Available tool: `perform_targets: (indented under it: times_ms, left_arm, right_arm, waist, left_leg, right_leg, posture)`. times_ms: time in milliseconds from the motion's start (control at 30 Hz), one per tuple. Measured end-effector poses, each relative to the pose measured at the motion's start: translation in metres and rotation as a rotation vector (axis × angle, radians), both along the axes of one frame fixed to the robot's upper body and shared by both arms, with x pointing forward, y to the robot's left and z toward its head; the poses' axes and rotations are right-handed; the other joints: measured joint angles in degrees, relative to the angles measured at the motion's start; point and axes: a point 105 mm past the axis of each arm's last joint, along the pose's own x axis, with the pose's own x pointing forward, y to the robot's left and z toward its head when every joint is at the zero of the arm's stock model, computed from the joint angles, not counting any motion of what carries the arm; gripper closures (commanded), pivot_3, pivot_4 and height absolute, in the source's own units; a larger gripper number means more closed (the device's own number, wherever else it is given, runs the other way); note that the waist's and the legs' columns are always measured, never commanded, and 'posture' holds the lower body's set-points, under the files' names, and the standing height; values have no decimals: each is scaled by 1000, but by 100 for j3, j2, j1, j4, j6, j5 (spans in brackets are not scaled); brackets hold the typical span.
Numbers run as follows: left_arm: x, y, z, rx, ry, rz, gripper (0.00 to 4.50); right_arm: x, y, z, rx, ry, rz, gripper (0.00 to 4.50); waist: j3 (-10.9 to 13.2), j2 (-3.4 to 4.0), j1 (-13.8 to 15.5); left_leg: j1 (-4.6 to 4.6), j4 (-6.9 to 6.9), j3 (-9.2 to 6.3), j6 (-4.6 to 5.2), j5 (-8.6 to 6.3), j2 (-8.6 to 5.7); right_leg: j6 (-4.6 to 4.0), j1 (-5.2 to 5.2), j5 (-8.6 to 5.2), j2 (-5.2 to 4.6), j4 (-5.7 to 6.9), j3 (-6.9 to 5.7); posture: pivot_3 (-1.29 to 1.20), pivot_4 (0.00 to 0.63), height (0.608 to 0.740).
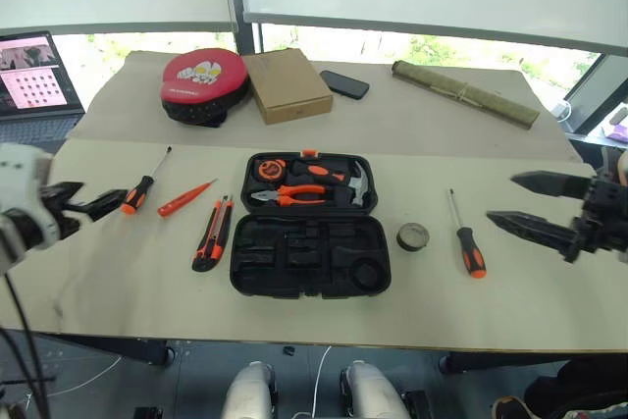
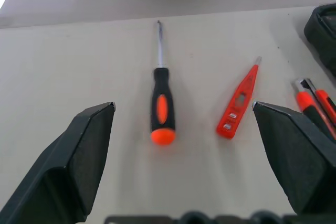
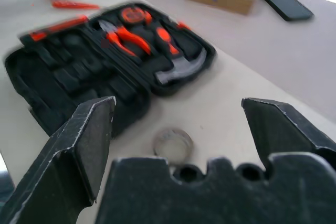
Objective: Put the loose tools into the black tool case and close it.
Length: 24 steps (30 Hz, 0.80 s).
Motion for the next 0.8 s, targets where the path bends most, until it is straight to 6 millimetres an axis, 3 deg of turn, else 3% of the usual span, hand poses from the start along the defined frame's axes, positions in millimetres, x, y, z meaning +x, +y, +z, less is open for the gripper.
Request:
perform_targets:
  times_ms: [133, 267, 467, 567, 700, 800]
  left_arm:
    - [22, 5, -15, 10, 78, 45, 0]
    - [38, 20, -28, 2, 117, 106, 0]
    - [56, 18, -50, 22, 175, 68, 0]
    - [61, 18, -52, 51, 179, 44, 747]
    - [65, 20, -54, 58, 167, 40, 2376]
    - [66, 20, -54, 58, 163, 36, 3213]
  right_arm:
    - [-7, 42, 10, 0, -41, 142, 21]
    - [-8, 61, 19, 18, -85, 197, 21]
    - [-7, 76, 19, 19, -96, 233, 21]
    - [-7, 78, 19, 22, -102, 233, 0]
    - [-8, 80, 20, 25, -109, 232, 0]
    - [-10, 79, 16, 23, -98, 224, 0]
  waist:
    - [7, -10, 4]
    - [10, -17, 33]
    - [10, -24, 94]
    - [10, -23, 111]
    - [9, -23, 123]
    - [9, -23, 141]
  left_leg:
    - [-6, 0, -3, 0, 0, 0]
    - [-14, 8, -2, 0, -1, -4]
    - [-27, 19, -7, 0, -1, -3]
    - [-31, 23, -10, 1, -1, -3]
    - [-31, 31, -12, 1, -1, -3]
    - [-31, 35, -15, 1, -1, -2]
  right_leg:
    - [-1, -3, -1, 3, 4, -3]
    - [0, -2, 0, -2, 2, -8]
    - [0, -4, 0, -4, 2, -20]
    - [0, -5, 0, -3, 5, -23]
    - [0, -3, 0, -3, 11, -24]
    - [1, 0, 0, -3, 12, -26]
  posture:
    - [0, 150, 740]
    - [0, 150, 740]
    - [0, 150, 740]
    - [0, 150, 740]
    - [0, 150, 740]
    - [0, 150, 740]
